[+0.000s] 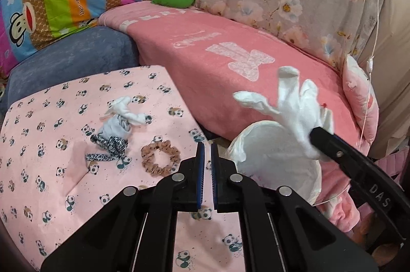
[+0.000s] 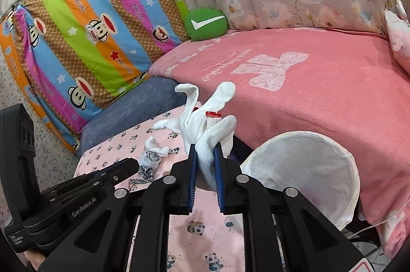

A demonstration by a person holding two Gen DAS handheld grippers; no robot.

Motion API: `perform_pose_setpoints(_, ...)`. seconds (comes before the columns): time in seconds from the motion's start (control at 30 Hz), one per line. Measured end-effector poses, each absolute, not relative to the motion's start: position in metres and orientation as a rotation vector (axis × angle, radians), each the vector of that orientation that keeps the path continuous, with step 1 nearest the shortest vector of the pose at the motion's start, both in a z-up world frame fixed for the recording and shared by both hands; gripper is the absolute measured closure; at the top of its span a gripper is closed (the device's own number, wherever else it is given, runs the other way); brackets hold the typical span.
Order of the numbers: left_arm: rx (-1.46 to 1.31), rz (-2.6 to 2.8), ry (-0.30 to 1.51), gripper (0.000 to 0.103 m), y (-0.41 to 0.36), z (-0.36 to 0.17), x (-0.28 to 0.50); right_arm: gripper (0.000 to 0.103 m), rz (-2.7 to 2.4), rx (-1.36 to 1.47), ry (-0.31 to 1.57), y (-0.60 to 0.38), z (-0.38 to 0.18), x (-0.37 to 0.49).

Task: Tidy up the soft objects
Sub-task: 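Hold the glove up in the right tool while the left tool reaches for the pink cloth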

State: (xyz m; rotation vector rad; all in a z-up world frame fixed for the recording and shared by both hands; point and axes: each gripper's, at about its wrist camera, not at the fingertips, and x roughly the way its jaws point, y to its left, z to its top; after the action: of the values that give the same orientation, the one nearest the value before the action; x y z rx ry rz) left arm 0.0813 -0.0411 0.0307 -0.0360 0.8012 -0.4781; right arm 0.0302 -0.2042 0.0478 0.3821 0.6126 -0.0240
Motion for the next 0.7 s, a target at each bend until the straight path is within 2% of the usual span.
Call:
perform_pose_setpoints(0.03,-0.034,-0.461,0.821,0.097,-0.035,0.025,0.085,0.089,-0.02,0.384,0.618,-0.206,0.045,0.031)
perform_pose_setpoints(0.07,-0.034,-0.434,0.839,0.091,-0.028,0.019,0.089,0.089,-0.013,0.384,0.629,-0.204,0.04,0.033)
perform_pose_setpoints(0.1,-0.038,-0.403,0.853,0.075,-0.02,0.013,0.092,0.089,-0.009,0.385,0.633,-0.206,0.038,0.033)
perform_pose_setpoints(0.13,-0.045,-0.371,0.862,0.064,-0.009,0.007,0.095,0.089,-0.002,0.385,0.641,-0.205,0.035,0.034)
perform_pose_setpoints(0.17,-0.045,-0.331,0.864,0.041,0.003,0.001,0.098,0.089,0.008,0.386,0.651,-0.201,0.031,0.038)
perform_pose_setpoints(0.2,-0.036,-0.289,0.859,0.035,0.013,-0.004,0.1,0.089,0.013,0.386,0.654,-0.2,0.029,0.039)
perform_pose_setpoints(0.37,-0.047,-0.178,0.927,0.034,0.067,-0.038,0.126,0.089,0.051,0.389,0.687,-0.178,0.015,0.057)
perform_pose_setpoints(0.6,-0.058,-0.122,1.009,0.034,0.103,-0.082,0.16,0.089,0.087,0.371,0.729,-0.138,0.001,0.084)
perform_pose_setpoints(0.63,-0.059,-0.116,1.018,0.035,0.105,-0.086,0.162,0.089,0.089,0.37,0.731,-0.134,0.0,0.086)
perform_pose_setpoints(0.7,-0.074,-0.118,1.038,0.044,0.11,-0.093,0.167,0.089,0.094,0.368,0.738,-0.128,-0.003,0.091)
